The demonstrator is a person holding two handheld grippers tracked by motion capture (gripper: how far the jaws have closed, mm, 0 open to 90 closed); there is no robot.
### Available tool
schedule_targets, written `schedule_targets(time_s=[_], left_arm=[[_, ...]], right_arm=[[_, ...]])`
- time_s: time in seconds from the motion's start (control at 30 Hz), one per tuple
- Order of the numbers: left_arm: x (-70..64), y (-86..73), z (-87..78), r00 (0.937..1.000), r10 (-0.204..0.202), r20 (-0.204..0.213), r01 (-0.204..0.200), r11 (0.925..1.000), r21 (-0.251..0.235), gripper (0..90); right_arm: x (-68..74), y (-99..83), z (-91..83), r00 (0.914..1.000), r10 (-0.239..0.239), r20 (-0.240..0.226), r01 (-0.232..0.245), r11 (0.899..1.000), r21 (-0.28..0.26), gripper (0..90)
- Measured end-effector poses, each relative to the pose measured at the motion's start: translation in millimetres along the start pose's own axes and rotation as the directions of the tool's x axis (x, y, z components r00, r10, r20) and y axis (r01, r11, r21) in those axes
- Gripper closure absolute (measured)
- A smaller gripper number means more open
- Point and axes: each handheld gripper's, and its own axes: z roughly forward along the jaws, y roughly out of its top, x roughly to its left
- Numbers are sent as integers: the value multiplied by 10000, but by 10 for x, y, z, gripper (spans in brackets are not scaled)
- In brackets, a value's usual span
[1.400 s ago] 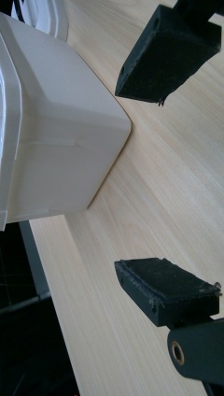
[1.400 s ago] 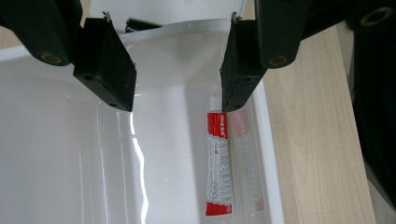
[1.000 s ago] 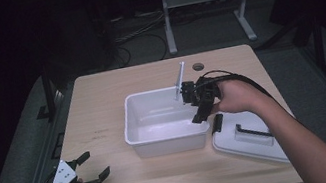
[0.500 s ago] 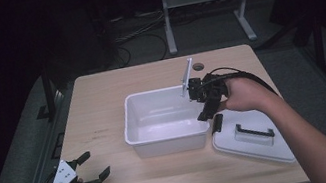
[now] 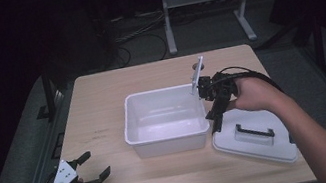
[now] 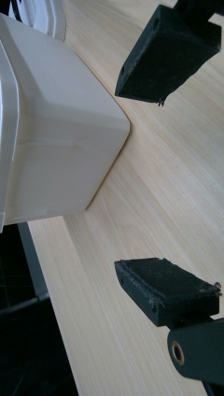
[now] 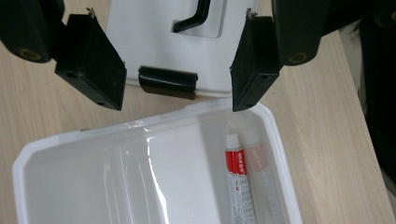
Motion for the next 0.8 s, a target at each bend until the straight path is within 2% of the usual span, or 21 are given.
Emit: schedule_targets(time_s=[0.8], left_arm=[[-8,1,5,10000,18,-28,-18,10000,19,135]], right_arm=[[-50,-399,67,9982,591,93,-591,9983,14,344]])
